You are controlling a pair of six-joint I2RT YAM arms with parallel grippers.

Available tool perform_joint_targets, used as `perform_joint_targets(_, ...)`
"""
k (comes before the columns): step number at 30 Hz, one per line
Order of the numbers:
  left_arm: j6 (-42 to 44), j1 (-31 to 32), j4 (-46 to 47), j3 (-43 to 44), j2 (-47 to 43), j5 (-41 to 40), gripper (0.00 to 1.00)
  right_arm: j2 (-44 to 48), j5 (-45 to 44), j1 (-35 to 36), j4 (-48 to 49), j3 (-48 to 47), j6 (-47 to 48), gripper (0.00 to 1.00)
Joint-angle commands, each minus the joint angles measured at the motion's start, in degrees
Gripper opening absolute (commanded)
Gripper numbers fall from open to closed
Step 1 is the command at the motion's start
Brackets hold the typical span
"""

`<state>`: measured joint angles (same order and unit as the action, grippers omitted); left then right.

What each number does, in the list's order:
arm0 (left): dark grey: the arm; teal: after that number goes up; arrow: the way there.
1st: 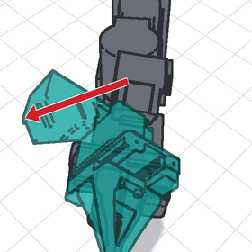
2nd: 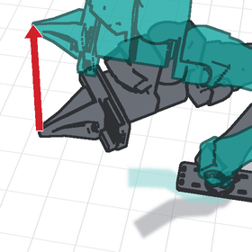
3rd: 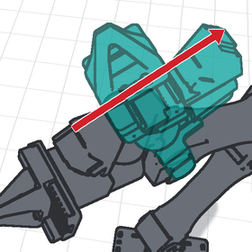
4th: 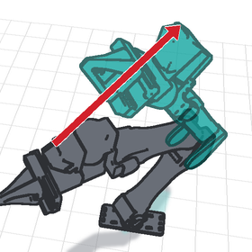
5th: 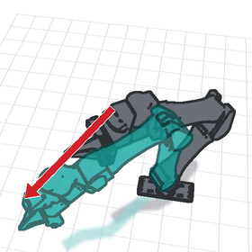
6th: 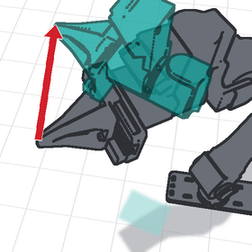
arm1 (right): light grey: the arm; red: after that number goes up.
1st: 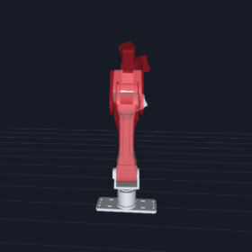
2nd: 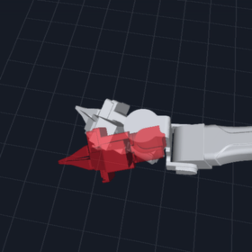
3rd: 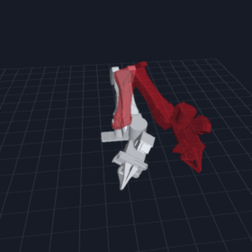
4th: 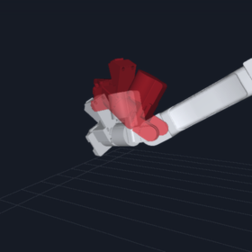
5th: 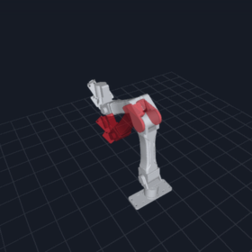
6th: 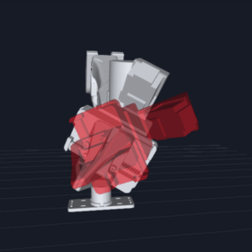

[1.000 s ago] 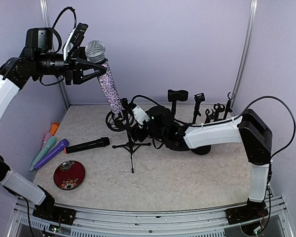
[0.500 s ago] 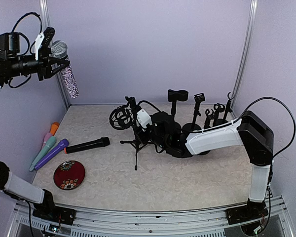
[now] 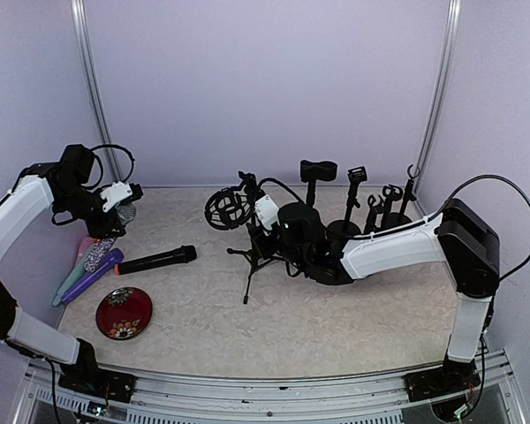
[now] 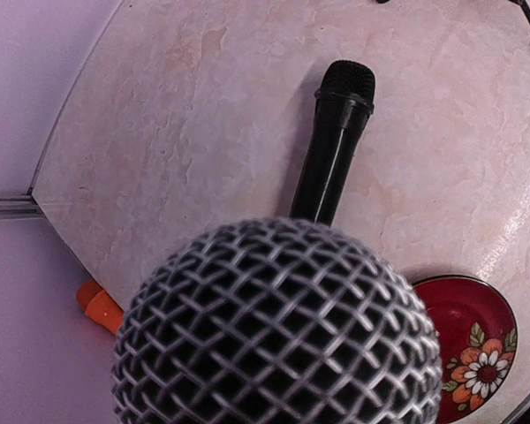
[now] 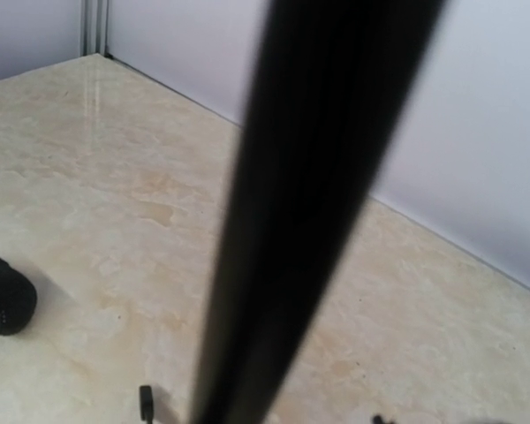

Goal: Remove the microphone from the stand

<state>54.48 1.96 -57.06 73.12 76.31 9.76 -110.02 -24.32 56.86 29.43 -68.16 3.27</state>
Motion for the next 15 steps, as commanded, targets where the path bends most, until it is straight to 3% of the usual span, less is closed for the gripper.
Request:
perform_joint_targets(1,0.39,0.35,5.56,-0.97,0.0,-4.71,0.18,1.7,-2.71,-0.32,-2.85,1.89,-1.44,0.5)
perform_joint_targets(9,0.49,-2.4,13.31,-10.07,1.23,-4.31,0.17,3.15,-3.26,0.01,-1.58,3.76,-1.74,0.5)
perform_joint_targets(15,-1.79,-3.12,17.13,-11.02,5.94,-3.91,0.18,4.32,-3.3,0.19,-0.45,4.89,-1.93,0.5)
